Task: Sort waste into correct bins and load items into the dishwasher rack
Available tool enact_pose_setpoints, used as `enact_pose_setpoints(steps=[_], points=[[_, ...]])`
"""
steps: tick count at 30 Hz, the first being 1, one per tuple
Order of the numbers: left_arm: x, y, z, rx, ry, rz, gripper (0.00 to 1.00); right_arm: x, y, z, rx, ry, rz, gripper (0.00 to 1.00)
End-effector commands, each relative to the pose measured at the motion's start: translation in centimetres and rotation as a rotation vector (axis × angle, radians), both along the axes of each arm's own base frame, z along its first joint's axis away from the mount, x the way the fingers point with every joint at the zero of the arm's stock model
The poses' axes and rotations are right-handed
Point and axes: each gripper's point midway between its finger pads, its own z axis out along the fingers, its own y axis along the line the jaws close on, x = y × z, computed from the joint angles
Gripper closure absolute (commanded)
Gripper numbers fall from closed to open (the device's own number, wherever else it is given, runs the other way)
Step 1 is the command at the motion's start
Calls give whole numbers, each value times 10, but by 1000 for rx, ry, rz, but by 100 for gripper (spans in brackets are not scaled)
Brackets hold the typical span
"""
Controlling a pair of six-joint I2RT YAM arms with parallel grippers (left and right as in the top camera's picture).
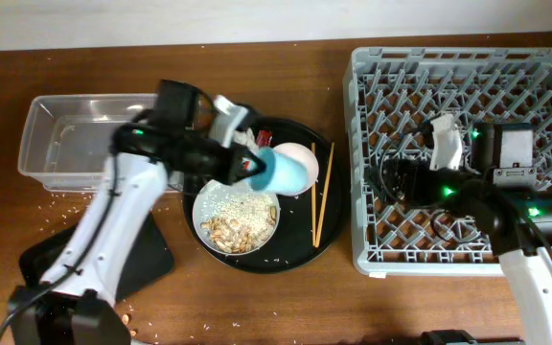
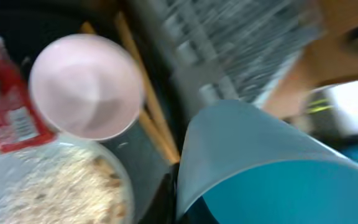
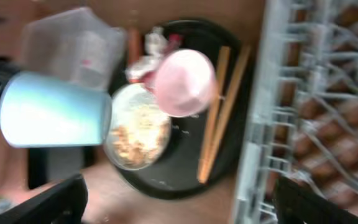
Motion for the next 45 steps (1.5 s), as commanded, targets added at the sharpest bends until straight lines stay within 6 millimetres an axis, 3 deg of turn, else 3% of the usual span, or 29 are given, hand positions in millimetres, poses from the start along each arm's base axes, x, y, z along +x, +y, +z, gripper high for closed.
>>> enact_pose_setpoints(steps=[1,2,3,6,7,10,13,15,16,17,18,20,21,22,23,24,27,30,32,38,42,43,44,45], points=[[-25,-9,79,-494,42,-171,99,-4,54,44,182,-150,233,7],[-34,-9,98,-603,60,-221,99,-5,81,56,195,-231,338,7],[-37,-9,105,-640,76,-234,99,-6,94,60,198,-272,392,7],[-37,-10,105,-640,101,-228,100,-16,130,84,257,-444,603,9],[-37,-10,105,-640,103,-227,99,-15,133,85,264,-450,616,9],[-37,-10,105,-640,103,-228,100,-28,163,80,331,-438,756,24],[-37,-10,105,-640,102,-228,100,-26,166,85,340,-472,770,29],[-37,-10,105,-640,101,-228,99,-30,166,90,358,-485,785,43],[-37,-10,105,-640,98,-229,99,-29,165,90,351,-489,776,46],[-36,-10,103,-629,97,-224,82,-25,164,90,331,-498,755,46],[-35,-10,100,-614,94,-217,76,-20,161,90,299,-510,719,46],[-33,-10,97,-595,90,-208,55,-13,144,94,206,-541,609,47],[-32,-10,95,-583,89,-202,51,-13,135,95,186,-540,574,47],[-32,-10,94,-577,87,-199,33,-10,125,93,158,-526,529,48],[-31,-10,92,-566,85,-194,28,-4,105,86,106,-494,446,48],[-29,-10,88,-545,81,-184,17,5,60,74,29,-419,265,49],[-28,-10,87,-536,74,-181,15,8,-39,41,-115,-213,-160,50],[-26,-10,84,-519,70,-173,14,-29,-147,-22,-315,160,-586,50],[-25,-9,81,-499,67,-164,13,-40,-182,-48,-356,316,-696,50],[-25,-9,80,-499,71,-163,13,-37,-215,-112,-385,604,-751,50],[-25,-9,80,-499,71,-163,13,-33,-204,-121,-328,639,-698,49],[-25,-9,80,-499,71,-163,14,-34,-199,-121,-304,645,-687,39],[-25,-9,80,-499,72,-163,13,-37,-197,-122,-299,663,-681,20],[-26,-9,80,-499,75,-162,13,-38,-196,-122,-298,668,-679,18]])
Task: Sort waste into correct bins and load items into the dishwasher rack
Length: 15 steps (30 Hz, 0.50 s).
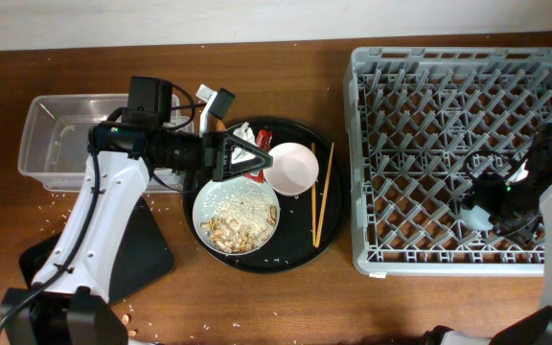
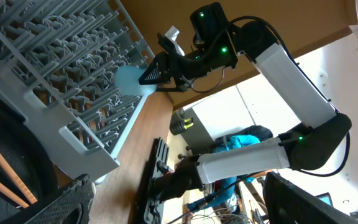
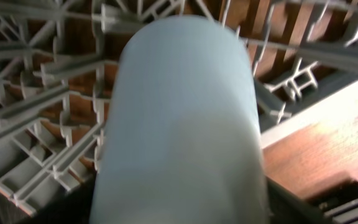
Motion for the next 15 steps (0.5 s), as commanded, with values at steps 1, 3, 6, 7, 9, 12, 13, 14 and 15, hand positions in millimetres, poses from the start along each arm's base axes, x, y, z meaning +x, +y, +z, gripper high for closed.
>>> enact_pose_setpoints(steps=[1,3,6,7,9,12,13,14,15], points=[[-1,0,2,-4,-8,-3,13,1,0,2,10,-9,-10,12],[-1,0,2,-4,-8,-3,13,10,1,13,19,-48,-6,9],[7,3,-14,92,-21,41,14,43,55,80,141,-359,266,9],[12,5,-23,149,-29,67,14,50,82,103,169,-474,363,8],[20,9,-33,212,-49,101,15,54,143,141,162,-642,591,9],[36,30,-32,351,-67,221,18,55,221,133,173,-618,790,16],[46,55,-31,526,-80,366,18,60,238,110,143,-535,767,22],[50,81,-17,666,-131,508,16,69,266,83,160,-459,777,31],[45,114,16,780,-226,694,1,84,301,43,173,-392,814,40]])
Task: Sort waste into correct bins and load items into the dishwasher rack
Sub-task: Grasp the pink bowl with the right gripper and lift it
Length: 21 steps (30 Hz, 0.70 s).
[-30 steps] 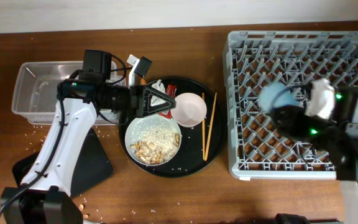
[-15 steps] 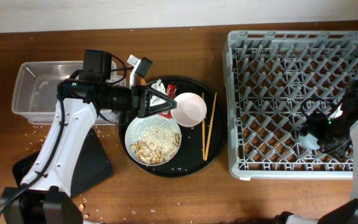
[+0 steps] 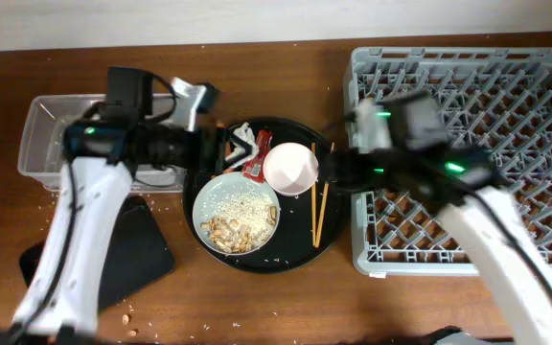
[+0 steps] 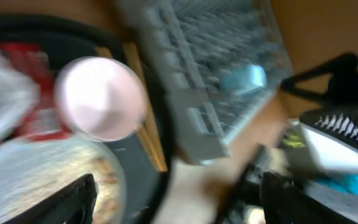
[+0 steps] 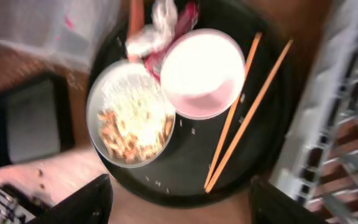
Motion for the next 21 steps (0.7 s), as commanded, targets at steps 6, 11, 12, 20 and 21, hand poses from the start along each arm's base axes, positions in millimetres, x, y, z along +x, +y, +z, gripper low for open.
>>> enact_pose_setpoints(steps=[6,11,12,20,21], points=[[-56,128,120,491,-436,585,1,71,23,-193,-295,230,-273,44],[-57,128,121,490,-439,586,1,72,24,-210,-284,270,-337,87],[-57,128,121,490,-439,586,1,73,23,-208,-284,264,-337,96],[-57,128,121,490,-439,585,1,66,-127,49,-575,-337,-647,96],[-57,128,121,490,-439,585,1,64,-156,60,-665,-371,-744,96]])
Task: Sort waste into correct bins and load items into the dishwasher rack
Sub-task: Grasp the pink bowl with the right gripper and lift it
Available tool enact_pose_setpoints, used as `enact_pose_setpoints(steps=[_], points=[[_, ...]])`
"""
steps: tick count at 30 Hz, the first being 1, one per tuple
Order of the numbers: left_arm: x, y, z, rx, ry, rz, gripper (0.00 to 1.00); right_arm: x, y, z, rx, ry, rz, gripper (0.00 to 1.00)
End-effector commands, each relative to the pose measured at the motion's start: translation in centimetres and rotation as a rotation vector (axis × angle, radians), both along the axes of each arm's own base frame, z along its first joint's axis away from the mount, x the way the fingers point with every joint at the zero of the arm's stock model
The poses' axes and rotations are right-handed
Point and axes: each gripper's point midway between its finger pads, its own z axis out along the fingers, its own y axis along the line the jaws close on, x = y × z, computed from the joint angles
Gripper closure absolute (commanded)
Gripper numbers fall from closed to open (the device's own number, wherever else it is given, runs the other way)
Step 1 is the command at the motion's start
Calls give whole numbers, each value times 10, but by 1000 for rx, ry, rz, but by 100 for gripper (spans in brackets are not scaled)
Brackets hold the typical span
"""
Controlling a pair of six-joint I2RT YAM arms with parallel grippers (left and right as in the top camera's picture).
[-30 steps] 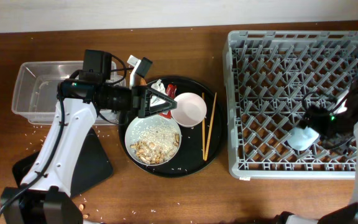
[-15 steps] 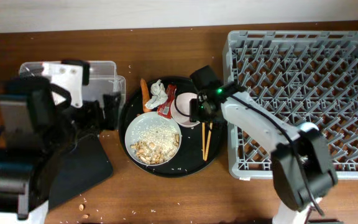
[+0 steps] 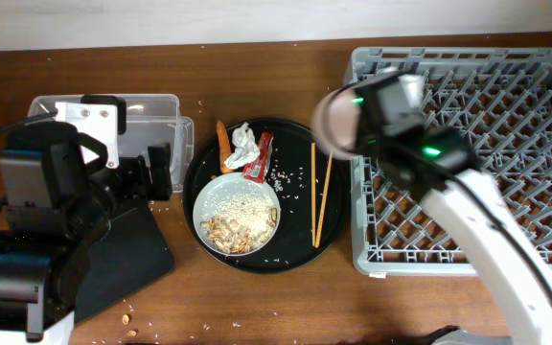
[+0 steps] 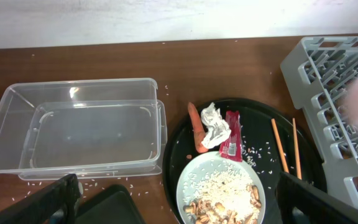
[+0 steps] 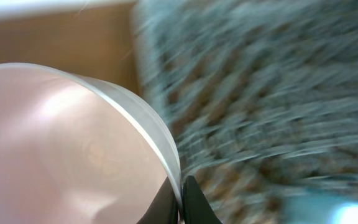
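My right gripper [image 5: 180,198] is shut on the rim of the pink bowl [image 5: 73,155]. In the overhead view the bowl [image 3: 330,120] hangs at the left edge of the grey dishwasher rack [image 3: 506,192]. A black round tray [image 3: 295,244] carries a plate of rice and nuts [image 3: 236,218], two chopsticks [image 3: 318,196], a carrot [image 4: 196,123], a crumpled white wrapper [image 4: 215,123] and a red wrapper [image 4: 232,135]. My left gripper [image 4: 180,198] is open, high over the table's left side.
A clear plastic bin [image 4: 73,134] stands at the back left. A black mat [image 3: 127,254] lies under the left arm. Rice grains are scattered on the table. A blurred pale blue patch [image 5: 347,214] shows by the rack.
The pink bowl was on the tray under my open right gripper. Now that gripper is shut on its rim at the rack's left edge. My left arm has drawn back to the left.
My left gripper held a blue cup over the tray, with the right gripper close. Then the right gripper had the cup over the rack. Then the cup lay in the rack and the right gripper was open over the pink bowl, which it now holds.
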Motion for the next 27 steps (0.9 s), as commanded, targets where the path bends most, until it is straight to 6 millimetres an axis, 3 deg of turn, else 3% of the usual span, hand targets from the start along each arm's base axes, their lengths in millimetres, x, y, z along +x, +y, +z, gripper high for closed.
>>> enact_pose_setpoints(steps=[1,2,6,8,12,18,19,22,24,26,27], points=[[-2,3,2,-7,-9,17,1,-2,-109,36,-362,-101,-372,96],[-2,3,2,-7,-9,17,1,3,-135,27,-457,-65,-462,96],[-2,2,2,-7,-9,17,1,22,-191,-22,-835,124,-624,96],[-2,3,2,-7,-9,17,1,29,-200,-50,-884,199,-620,96],[-2,3,2,-7,-9,17,1,35,-197,-79,-910,269,-579,96],[-2,3,2,-7,-9,17,1,43,-126,-96,-897,282,-363,96],[-2,3,2,-7,-9,17,1,38,-123,-97,-914,313,-336,80],[-2,2,2,-7,-9,17,1,23,-117,-103,-790,388,-286,19],[-2,3,2,-7,-9,17,1,18,-96,-88,-570,357,-231,10],[-2,3,2,-7,-9,17,1,12,-32,-69,-198,307,-42,7],[-2,3,2,-7,-9,17,1,4,12,-62,-3,307,91,11]])
